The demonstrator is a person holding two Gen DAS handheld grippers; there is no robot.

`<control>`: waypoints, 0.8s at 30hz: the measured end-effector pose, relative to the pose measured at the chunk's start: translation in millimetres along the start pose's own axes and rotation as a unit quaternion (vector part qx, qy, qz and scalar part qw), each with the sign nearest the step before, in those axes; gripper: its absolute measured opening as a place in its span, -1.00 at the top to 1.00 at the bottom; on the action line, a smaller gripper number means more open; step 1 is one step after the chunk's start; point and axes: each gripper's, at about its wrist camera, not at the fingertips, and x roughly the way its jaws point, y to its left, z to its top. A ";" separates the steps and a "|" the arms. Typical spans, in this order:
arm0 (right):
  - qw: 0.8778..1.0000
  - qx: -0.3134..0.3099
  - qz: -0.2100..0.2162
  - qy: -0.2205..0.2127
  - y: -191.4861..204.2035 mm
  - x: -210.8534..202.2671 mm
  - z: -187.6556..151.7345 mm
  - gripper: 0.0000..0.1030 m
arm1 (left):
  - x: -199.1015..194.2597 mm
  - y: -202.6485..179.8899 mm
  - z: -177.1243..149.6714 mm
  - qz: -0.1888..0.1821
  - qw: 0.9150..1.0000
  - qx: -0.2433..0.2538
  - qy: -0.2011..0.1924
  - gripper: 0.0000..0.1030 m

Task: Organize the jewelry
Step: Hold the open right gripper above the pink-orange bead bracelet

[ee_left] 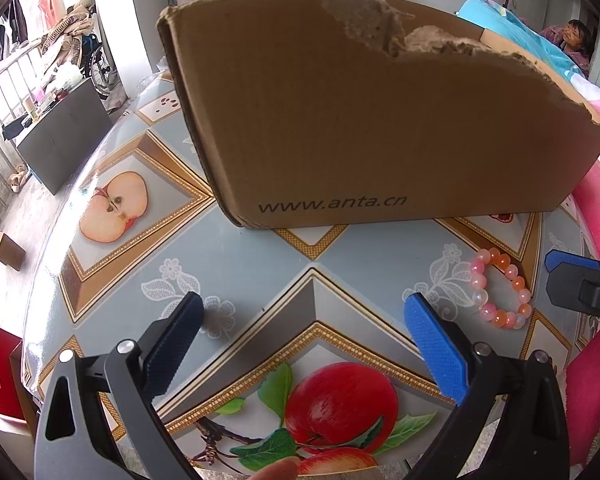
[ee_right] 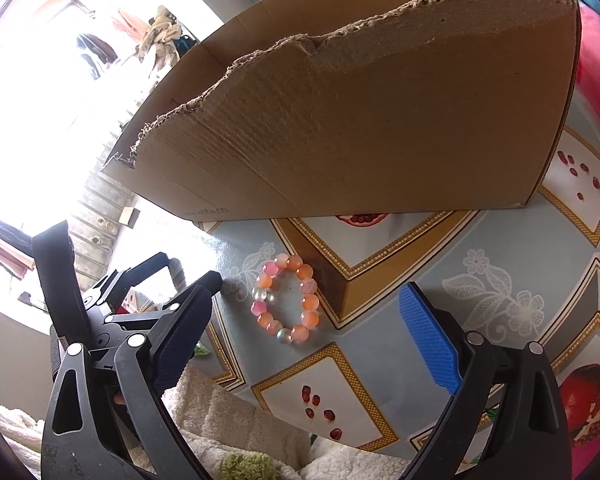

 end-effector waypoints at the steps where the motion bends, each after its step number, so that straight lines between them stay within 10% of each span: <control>1: 1.000 0.000 0.000 0.000 -0.2 0.0 0.1 -0.76 | -0.1 0.0 -0.1 0.000 1.000 0.000 -0.001 -0.92; 24: 1.000 0.000 -0.001 0.001 -0.2 -2.1 -2.7 -0.79 | 1.7 0.7 2.4 0.000 1.000 -0.001 0.012 -0.92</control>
